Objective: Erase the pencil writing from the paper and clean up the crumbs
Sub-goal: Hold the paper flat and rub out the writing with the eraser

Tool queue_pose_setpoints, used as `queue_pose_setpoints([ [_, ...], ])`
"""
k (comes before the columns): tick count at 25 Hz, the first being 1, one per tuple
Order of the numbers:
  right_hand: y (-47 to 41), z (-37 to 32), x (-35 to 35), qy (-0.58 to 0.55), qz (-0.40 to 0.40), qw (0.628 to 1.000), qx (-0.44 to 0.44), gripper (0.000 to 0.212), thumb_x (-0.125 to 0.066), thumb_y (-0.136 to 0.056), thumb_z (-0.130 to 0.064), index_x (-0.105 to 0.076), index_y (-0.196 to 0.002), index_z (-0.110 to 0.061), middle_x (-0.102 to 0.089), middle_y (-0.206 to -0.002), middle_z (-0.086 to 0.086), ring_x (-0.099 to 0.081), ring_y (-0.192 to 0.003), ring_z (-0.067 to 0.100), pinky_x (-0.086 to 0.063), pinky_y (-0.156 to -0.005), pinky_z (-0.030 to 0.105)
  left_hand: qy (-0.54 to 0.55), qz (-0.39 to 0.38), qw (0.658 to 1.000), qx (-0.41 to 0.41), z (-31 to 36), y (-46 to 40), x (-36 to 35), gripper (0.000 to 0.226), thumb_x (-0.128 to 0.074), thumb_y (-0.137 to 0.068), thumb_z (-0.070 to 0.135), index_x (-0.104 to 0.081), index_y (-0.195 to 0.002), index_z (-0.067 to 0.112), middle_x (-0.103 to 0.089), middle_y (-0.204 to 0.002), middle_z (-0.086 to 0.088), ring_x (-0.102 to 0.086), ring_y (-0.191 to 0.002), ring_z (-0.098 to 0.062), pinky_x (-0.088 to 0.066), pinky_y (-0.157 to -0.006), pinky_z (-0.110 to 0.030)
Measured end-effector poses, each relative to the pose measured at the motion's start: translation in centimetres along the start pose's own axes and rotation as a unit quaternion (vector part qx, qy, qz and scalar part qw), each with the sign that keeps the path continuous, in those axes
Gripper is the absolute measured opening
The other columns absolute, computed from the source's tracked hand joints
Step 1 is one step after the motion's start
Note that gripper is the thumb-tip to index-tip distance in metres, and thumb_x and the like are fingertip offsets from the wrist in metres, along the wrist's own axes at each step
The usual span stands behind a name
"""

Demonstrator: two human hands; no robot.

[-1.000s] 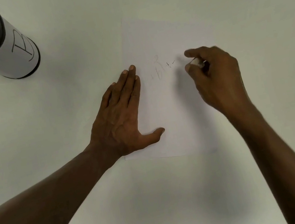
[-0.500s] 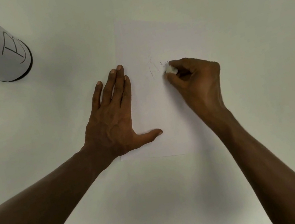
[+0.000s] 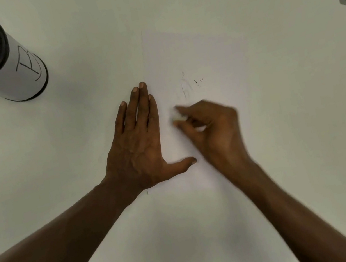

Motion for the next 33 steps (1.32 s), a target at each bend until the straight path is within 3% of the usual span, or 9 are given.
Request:
queue_pose_setpoints([
  [2, -0.1, -1.3, -1.6, 0.018, -0.031, 0.998, 0.052, 0.022, -0.078, -0.083, -0.007, -0.076, -0.105, -0.003, -0.073, -0.08, 0.008, -0.066, -0.068, 0.017, -0.056, -0.068, 0.034, 0.002, 0.0, 1.0, -0.005, 0.1, 0.1, 0.1, 0.137, -0.039, -0.072, 0.094, -0.014, -0.159, -0.008, -0.003, -0.169, -0.026, -0.004, -0.159, -0.037, -0.005, -0.129, -0.048],
  [6, -6.6, 1.0, 1.8, 0.054, 0.061, 0.996, 0.046, 0.021, -0.077, -0.084, -0.013, -0.076, -0.103, -0.003, -0.075, -0.081, 0.009, -0.069, -0.07, 0.02, -0.058, -0.072, 0.04, -0.004, -0.016, 1.0, 0.002, 0.1, -0.2, 0.1, 0.139, -0.037, -0.071, 0.097, -0.01, -0.16, -0.007, 0.002, -0.17, -0.024, 0.001, -0.159, -0.035, -0.003, -0.129, -0.048],
  [11, -2.1, -1.4, -1.4, 0.033, -0.025, 0.997, 0.062, 0.019, -0.079, -0.082, -0.009, -0.077, -0.1, -0.004, -0.074, -0.078, 0.006, -0.066, -0.066, 0.017, -0.057, -0.067, 0.037, -0.003, -0.014, 1.0, 0.008, 0.0, 0.0, 0.1, 0.138, -0.038, -0.071, 0.096, -0.013, -0.16, -0.007, 0.0, -0.17, -0.024, -0.001, -0.159, -0.035, -0.003, -0.129, -0.047],
  [15, -7.5, 0.3, 1.4, 0.054, 0.054, 0.995, 0.07, 0.019, -0.077, -0.084, -0.012, -0.077, -0.101, -0.003, -0.075, -0.08, 0.007, -0.068, -0.068, 0.017, -0.058, -0.07, 0.036, -0.001, -0.022, 1.0, 0.008, 0.0, -0.3, 0.1, 0.138, -0.036, -0.072, 0.097, -0.008, -0.16, -0.006, 0.003, -0.17, -0.023, 0.003, -0.159, -0.035, 0.006, -0.128, -0.043],
  [20, -3.0, -0.9, -1.1, 0.036, -0.018, 0.998, 0.055, 0.021, -0.079, -0.083, -0.013, -0.076, -0.102, -0.006, -0.075, -0.081, 0.005, -0.067, -0.068, 0.014, -0.058, -0.069, 0.034, 0.0, -0.015, 1.0, 0.007, 0.0, -0.1, 0.1, 0.138, -0.038, -0.071, 0.096, -0.012, -0.159, -0.006, 0.0, -0.17, -0.023, 0.0, -0.159, -0.035, 0.004, -0.128, -0.043],
  [24, -8.4, 1.0, 1.6, 0.044, 0.038, 0.997, 0.05, 0.021, -0.078, -0.084, -0.015, -0.076, -0.102, -0.005, -0.076, -0.085, 0.007, -0.07, -0.073, 0.017, -0.059, -0.073, 0.038, -0.006, -0.023, 1.0, 0.007, 0.1, -0.3, 0.0, 0.138, -0.034, -0.071, 0.097, -0.009, -0.16, -0.006, 0.002, -0.17, -0.023, 0.003, -0.159, -0.035, 0.006, -0.127, -0.043],
  [29, -3.3, 0.4, 0.6, 0.058, -0.027, 0.996, 0.065, 0.021, -0.08, -0.083, -0.013, -0.077, -0.102, -0.006, -0.075, -0.082, 0.003, -0.064, -0.068, 0.01, -0.055, -0.069, 0.023, -0.015, -0.015, 1.0, 0.005, 0.0, -0.1, 0.0, 0.137, -0.036, -0.072, 0.096, -0.012, -0.159, -0.007, 0.0, -0.17, -0.025, -0.001, -0.158, -0.037, 0.001, -0.127, -0.046],
  [33, -9.5, 1.9, 3.0, 0.061, 0.026, 0.995, 0.078, 0.022, -0.08, -0.082, -0.015, -0.077, -0.101, -0.004, -0.076, -0.084, 0.005, -0.069, -0.071, 0.016, -0.055, -0.071, 0.022, -0.024, -0.022, 0.999, 0.003, 0.1, -0.3, -0.1, 0.138, -0.034, -0.072, 0.097, -0.011, -0.159, -0.007, 0.001, -0.17, -0.025, 0.0, -0.158, -0.037, 0.001, -0.127, -0.046],
])
Point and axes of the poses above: each hand's wrist, its own y-axis away from the middle knuckle, its own x-axis out of the back of the hand, z = x × y, the point moved 9 cm from there along -y, towards the middle knuckle
